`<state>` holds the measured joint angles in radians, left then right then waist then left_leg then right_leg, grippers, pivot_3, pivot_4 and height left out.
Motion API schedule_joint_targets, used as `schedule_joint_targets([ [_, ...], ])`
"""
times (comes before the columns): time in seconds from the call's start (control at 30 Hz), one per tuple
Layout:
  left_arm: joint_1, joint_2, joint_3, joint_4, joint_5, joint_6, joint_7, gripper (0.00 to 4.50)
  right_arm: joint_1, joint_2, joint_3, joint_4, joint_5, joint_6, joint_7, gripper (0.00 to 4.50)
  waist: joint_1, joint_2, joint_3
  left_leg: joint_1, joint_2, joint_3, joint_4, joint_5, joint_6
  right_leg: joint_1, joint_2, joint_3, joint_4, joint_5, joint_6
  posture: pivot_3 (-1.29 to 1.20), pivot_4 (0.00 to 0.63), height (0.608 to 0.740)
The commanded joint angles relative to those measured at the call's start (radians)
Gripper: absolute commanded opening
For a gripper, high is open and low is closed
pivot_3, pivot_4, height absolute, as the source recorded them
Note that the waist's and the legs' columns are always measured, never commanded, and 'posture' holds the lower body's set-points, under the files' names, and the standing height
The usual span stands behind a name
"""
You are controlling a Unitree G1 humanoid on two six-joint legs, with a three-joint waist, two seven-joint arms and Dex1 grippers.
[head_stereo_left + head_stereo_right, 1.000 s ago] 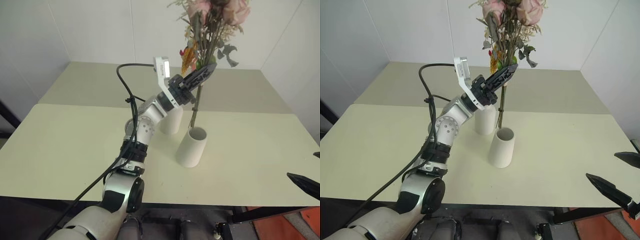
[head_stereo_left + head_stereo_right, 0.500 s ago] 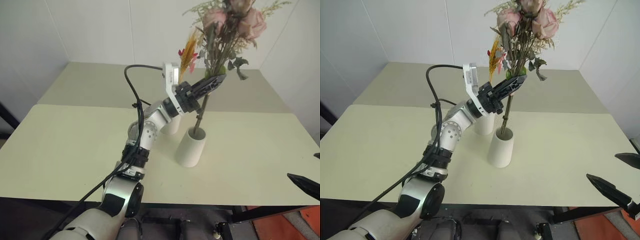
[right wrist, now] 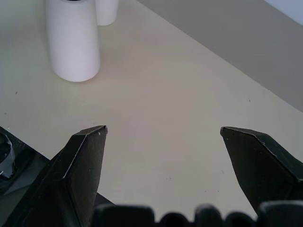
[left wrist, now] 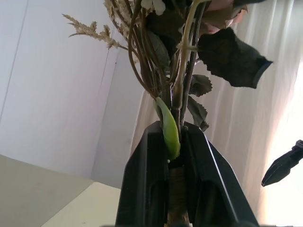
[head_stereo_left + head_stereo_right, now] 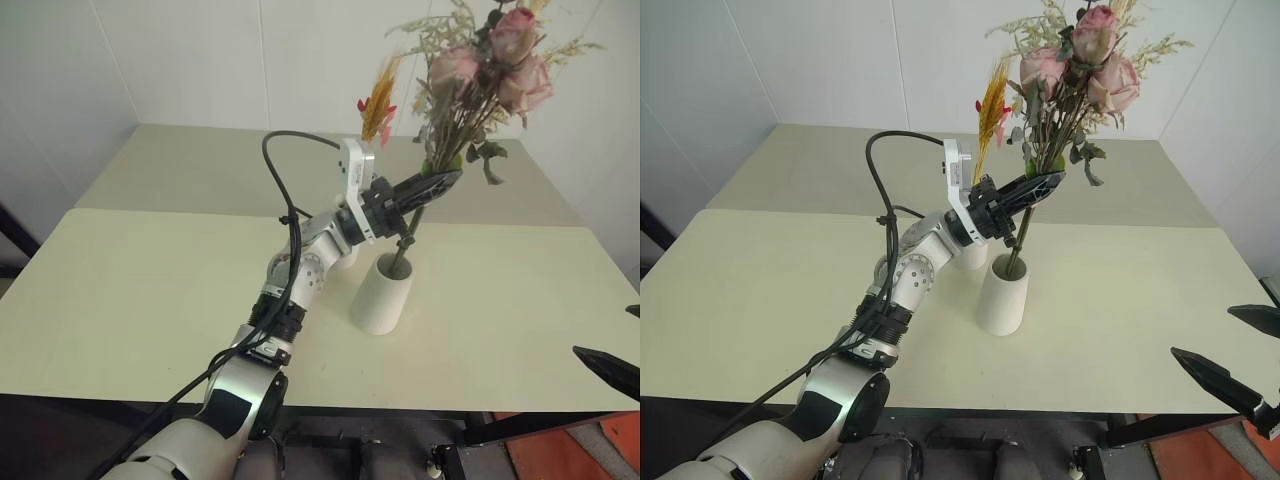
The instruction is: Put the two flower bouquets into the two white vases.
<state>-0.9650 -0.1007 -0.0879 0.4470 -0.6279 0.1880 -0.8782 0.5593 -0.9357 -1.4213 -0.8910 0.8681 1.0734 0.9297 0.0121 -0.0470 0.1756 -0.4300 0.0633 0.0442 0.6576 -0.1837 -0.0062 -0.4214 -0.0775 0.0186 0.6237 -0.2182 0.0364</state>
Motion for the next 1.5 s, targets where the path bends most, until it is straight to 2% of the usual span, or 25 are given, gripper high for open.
schedule_joint_targets([
  [0.03, 0.089, -0.103, -0.016, -0.049, 0.001, -0.03, -0.009, 0.16, 0.003, -0.009, -0.034, 0.016, 0.0, -0.022, -0.005, 4.5, 0.0, 0.0, 0.0, 0.0, 0.0, 0.0, 0.0, 0.0, 0.0, 0.0, 0.0, 0.0, 0.0, 0.0, 0.0, 0.0, 0.15, 0.74],
  [0.23, 0.126, -0.07, -0.04, -0.117, -0.007, -0.022, -0.022, 0.16, 0.003, -0.007, -0.021, 0.023, -0.009, -0.035, -0.005, 4.5, -0.001, 0.003, -0.002, 0.001, 0.0, 0.0, 0.0, 0.0, 0.001, 0.001, 0.0, 0.0, 0.0, 0.0, 0.0, 0.0, 0.15, 0.74],
  [0.3, 0.145, -0.055, -0.042, -0.149, -0.011, -0.012, -0.024, 0.9, 0.004, -0.006, -0.018, 0.025, -0.011, -0.039, -0.007, 4.5, 0.0, 0.003, -0.002, 0.0, 0.0, 0.0, 0.0, 0.0, 0.001, 0.0, 0.0, 0.0, 0.0, 0.0, 0.0, 0.0, 0.15, 0.74],
  [0.33, 0.153, -0.05, -0.043, -0.16, -0.012, -0.009, -0.024, 1.1, 0.005, -0.006, -0.016, 0.027, -0.011, -0.041, -0.007, 4.5, 0.0, 0.003, -0.002, 0.0, 0.0, 0.0, 0.001, 0.0, 0.001, 0.0, 0.0, 0.0, 0.0, 0.0, 0.0, 0.0, 0.15, 0.74],
  [0.67, 0.194, 0.017, -0.031, -0.253, -0.027, 0.053, -0.048, 4.36, 0.001, -0.012, 0.007, 0.043, -0.023, -0.063, -0.009, 4.5, 0.0, 0.004, -0.002, 0.0, 0.0, 0.0, 0.001, 0.0, 0.001, 0.001, 0.0, 0.0, -0.001, -0.001, -0.002, 0.0, 0.15, 0.74],
  [0.7, 0.195, 0.03, -0.021, -0.272, -0.037, 0.076, -0.046, 4.49, 0.0, -0.013, 0.007, 0.043, -0.023, -0.063, -0.009, 4.5, 0.0, 0.004, -0.002, 0.0, 0.0, 0.0, 0.001, 0.0, 0.001, 0.001, 0.0, 0.0, -0.001, -0.001, -0.002, 0.0, 0.15, 0.74],
  [0.87, 0.226, 0.203, 0.016, -0.406, -0.054, 0.218, -0.056, 4.49, 0.009, -0.004, -0.003, 0.036, -0.026, -0.061, -0.006, 4.5, -0.006, 0.007, -0.004, 0.0, 0.0, 0.0, 0.001, 0.0, 0.001, 0.0, 0.001, 0.0, 0.0, -0.001, -0.001, 0.0, 0.15, 0.74],
  [1.0, 0.235, 0.341, 0.086, -0.448, -0.067, 0.268, -0.055, 4.49, 0.01, -0.004, 0.008, 0.042, -0.031, -0.066, -0.01, 4.5, -0.003, 0.009, -0.005, 0.001, 0.0, 0.0, 0.001, 0.0, 0.001, 0.001, 0.0, 0.0, 0.001, -0.002, -0.003, 0.0, 0.15, 0.74],
  [1.1, 0.226, 0.497, 0.125, -0.468, -0.102, 0.336, -0.169, 4.49, -0.003, -0.02, 0.041, 0.061, -0.041, -0.078, -0.011, 4.5, -0.004, 0.009, -0.005, 0.001, 0.001, 0.0, 0.001, 0.0, 0.001, 0.0, 0.001, 0.0, 0.001, -0.002, -0.004, 0.0, 0.15, 0.74],
  [1.27, 0.225, 0.673, 0.144, -0.447, -0.044, 0.343, -0.218, 4.49, -0.049, -0.057, 0.118, 0.103, -0.064, -0.102, -0.02, 4.5, -0.001, 0.009, -0.005, 0.001, 0.001, 0.0, 0.001, 0.0, 0.001, 0.0, 0.0, 0.0, 0.001, -0.002, -0.004, 0.0, 0.15, 0.74],
  [1.43, 0.275, 0.843, 0.162, -0.448, 0.007, 0.295, -0.331, 4.49, -0.084, -0.081, 0.161, 0.128, -0.084, -0.11, -0.014, 4.5, -0.001, 0.009, -0.005, 0.0, 0.001, 0.0, 0.001, 0.0, 0.001, 0.0, 0.0, 0.0, 0.001, -0.003, -0.005, 0.0, 0.15, 0.74],
  [1.5, 0.298, 0.939, 0.2, -0.439, 0.019, 0.26, -0.408, 4.49, -0.087, -0.087, 0.159, 0.137, -0.092, -0.111, -0.002, 4.5, -0.004, 0.009, -0.005, 0.0, 0.002, 0.001, 0.0, 0.0, 0.0, -0.001, 0.0, 0.0, 0.001, -0.003, -0.005, 0.0, 0.15, 0.74],
])
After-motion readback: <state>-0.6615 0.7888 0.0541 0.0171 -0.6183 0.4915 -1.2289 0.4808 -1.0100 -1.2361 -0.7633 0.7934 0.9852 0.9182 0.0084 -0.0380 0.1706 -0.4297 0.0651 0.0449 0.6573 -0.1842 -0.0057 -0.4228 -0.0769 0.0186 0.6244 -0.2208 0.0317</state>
